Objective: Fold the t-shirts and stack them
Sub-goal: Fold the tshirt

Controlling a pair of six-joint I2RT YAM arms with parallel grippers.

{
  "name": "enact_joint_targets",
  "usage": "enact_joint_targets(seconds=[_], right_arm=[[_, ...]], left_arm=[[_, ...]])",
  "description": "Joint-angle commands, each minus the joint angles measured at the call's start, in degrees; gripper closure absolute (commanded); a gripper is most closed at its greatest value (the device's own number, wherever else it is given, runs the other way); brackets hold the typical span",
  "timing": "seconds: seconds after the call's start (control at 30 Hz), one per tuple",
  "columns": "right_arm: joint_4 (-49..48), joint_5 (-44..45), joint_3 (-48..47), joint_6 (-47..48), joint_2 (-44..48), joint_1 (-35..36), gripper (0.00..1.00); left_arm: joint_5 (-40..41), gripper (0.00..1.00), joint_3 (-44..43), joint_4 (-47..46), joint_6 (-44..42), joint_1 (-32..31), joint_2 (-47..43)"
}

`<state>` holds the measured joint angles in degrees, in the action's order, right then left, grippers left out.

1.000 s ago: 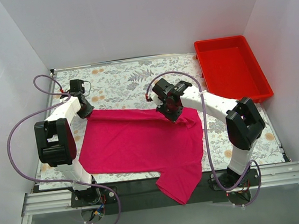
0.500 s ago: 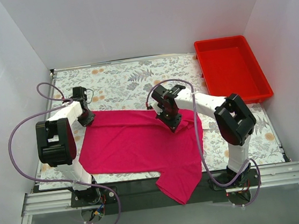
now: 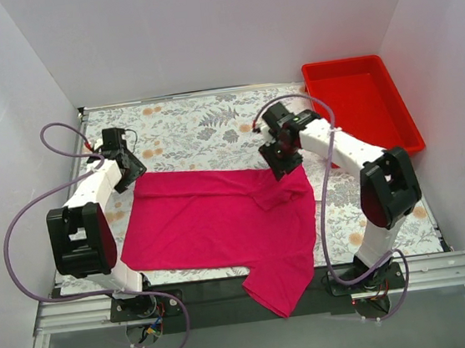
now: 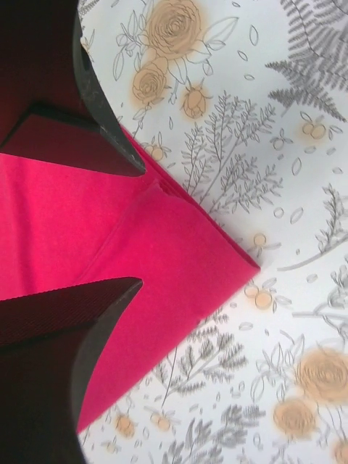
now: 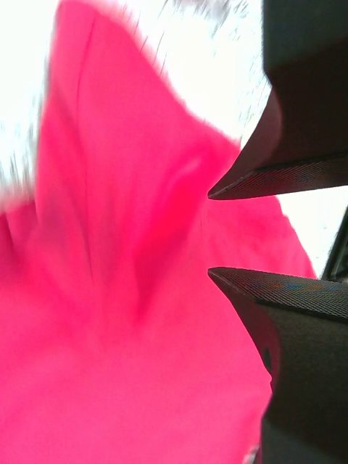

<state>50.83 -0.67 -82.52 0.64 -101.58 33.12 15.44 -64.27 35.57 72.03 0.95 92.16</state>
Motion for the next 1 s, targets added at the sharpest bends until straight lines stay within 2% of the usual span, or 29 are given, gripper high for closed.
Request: enact_joint_targets(seconds=[0.0, 0.13, 0.33, 0.53, 0.6, 0.73, 0.97], right_arm=[[-4.41, 1.90, 2.97, -6.00, 4.10, -7.52, 0.58], [-9.33, 2.33, 7.89, -9.87, 5.78, -12.46, 0.60], [-12.06, 2.69, 12.99, -11.28, 5.34, -16.07, 0.65], [-16.72, 1.90, 16.25, -12.51, 4.81, -16.95, 0.66], [-18.12, 2.25, 16.34, -12.60, 4.90, -17.04, 0.66], [-19.97, 2.60, 15.47, -12.16, 4.90, -17.04, 0.66], [-22.61, 1.73, 14.14, -12.16, 3.06, -17.30, 0.66]], left_arm=[[-3.21, 0.45, -2.52, -1.12, -0.22, -0.16, -2.43], [-6.73, 0.45, -4.10, -3.05, 0.30, -3.23, 0.56], [-8.76, 0.48, -4.90, -4.89, 2.32, -4.11, 7.33], [-6.66, 0.50, -4.29, -6.13, 3.11, -4.11, 11.46], [-3.42, 0.51, -3.58, -5.08, 3.99, -3.94, 12.34], [-1.47, 0.53, -0.43, -4.10, 7.42, -0.09, 12.35], [-3.22, 0.55, 5.47, -5.69, 8.48, 7.66, 10.76]])
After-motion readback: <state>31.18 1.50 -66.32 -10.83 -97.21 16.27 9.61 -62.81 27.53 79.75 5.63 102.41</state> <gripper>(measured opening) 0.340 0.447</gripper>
